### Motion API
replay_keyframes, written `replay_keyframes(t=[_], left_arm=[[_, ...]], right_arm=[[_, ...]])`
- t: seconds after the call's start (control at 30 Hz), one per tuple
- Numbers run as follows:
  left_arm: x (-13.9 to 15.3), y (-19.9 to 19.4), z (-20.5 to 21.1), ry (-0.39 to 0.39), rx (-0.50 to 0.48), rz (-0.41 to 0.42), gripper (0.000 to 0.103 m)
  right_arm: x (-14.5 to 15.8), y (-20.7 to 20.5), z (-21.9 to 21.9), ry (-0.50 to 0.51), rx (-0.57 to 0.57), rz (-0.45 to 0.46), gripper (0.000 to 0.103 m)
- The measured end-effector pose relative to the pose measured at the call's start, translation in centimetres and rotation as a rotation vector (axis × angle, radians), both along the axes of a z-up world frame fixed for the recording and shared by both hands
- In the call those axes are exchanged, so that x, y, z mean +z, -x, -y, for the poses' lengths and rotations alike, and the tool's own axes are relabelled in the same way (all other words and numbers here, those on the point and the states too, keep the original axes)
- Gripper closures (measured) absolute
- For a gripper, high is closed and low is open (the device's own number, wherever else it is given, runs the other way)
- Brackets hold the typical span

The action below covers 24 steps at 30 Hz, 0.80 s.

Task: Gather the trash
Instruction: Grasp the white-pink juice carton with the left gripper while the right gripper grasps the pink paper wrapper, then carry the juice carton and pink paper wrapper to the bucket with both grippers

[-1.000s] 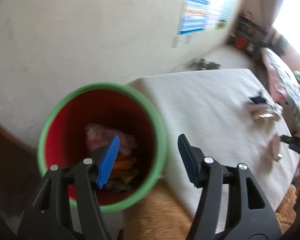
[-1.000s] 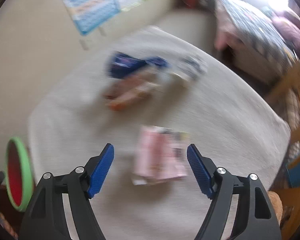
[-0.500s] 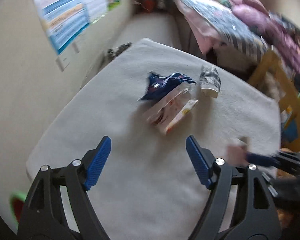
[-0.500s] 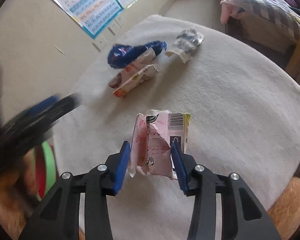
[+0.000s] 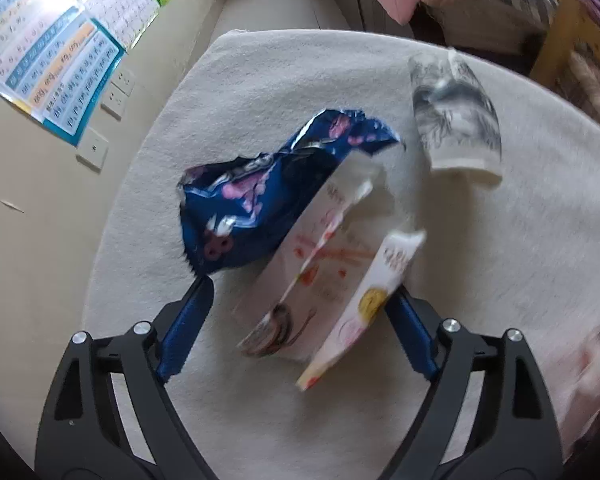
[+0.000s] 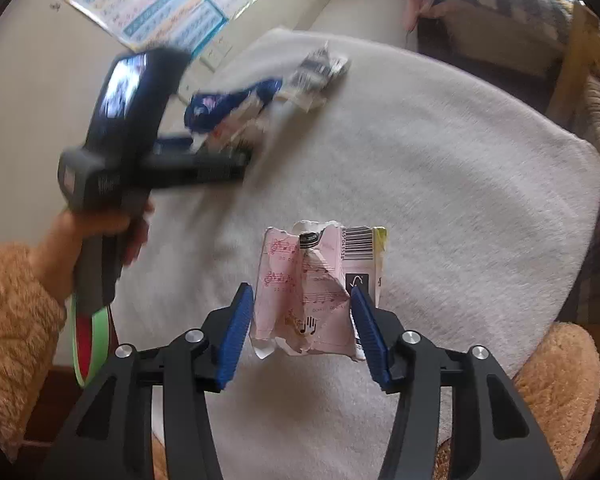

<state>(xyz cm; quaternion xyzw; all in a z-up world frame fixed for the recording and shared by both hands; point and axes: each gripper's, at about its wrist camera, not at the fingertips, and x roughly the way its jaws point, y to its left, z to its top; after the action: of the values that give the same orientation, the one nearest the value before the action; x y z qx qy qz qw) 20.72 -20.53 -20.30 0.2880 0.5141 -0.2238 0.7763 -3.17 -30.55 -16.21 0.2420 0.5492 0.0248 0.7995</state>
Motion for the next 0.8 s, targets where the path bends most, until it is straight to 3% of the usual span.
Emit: replay_keyframes(t=[0.03, 0.07, 0.1, 0.17, 0.3, 0.57, 0.8], left_arm=[[0.1, -0.1, 0.2, 0.017, -0.003, -0.020, 0.041], [0.2, 0.0, 0.4, 0.020, -0.003, -0.017, 0.044], [0.3, 0.3, 0.7, 0.013, -0.009, -0.002, 0.056], [0.5, 1.1, 0.7, 0.009, -0.023, -0.009, 0.057], [1.5, 2.7, -1.1, 0.087, 0.029, -0.057, 0.071], [3.6, 7.9, -9.3, 0.270, 0.229, -0.086, 0.072], [5.7, 12.7, -15.1, 0.347, 0.369, -0.015, 0.071]], right_arm=[[-0.1, 0.0, -0.1, -0.001, 0.004, -0.004, 0.050], [-0.3, 0.0, -0.3, -0.005, 0.009, -0.009, 0.050], [-0.4, -0.1, -0.4, -0.009, 0.014, -0.013, 0.049], [-0.4, -0.1, -0.5, -0.008, 0.019, -0.013, 0.047], [-0.2, -0.2, -0.8, -0.001, 0.030, -0.013, 0.042], [0.0, -0.2, -1.9, 0.035, 0.035, -0.019, 0.033], [0.2, 0.2, -1.9, 0.052, -0.017, -0.008, 0.032]])
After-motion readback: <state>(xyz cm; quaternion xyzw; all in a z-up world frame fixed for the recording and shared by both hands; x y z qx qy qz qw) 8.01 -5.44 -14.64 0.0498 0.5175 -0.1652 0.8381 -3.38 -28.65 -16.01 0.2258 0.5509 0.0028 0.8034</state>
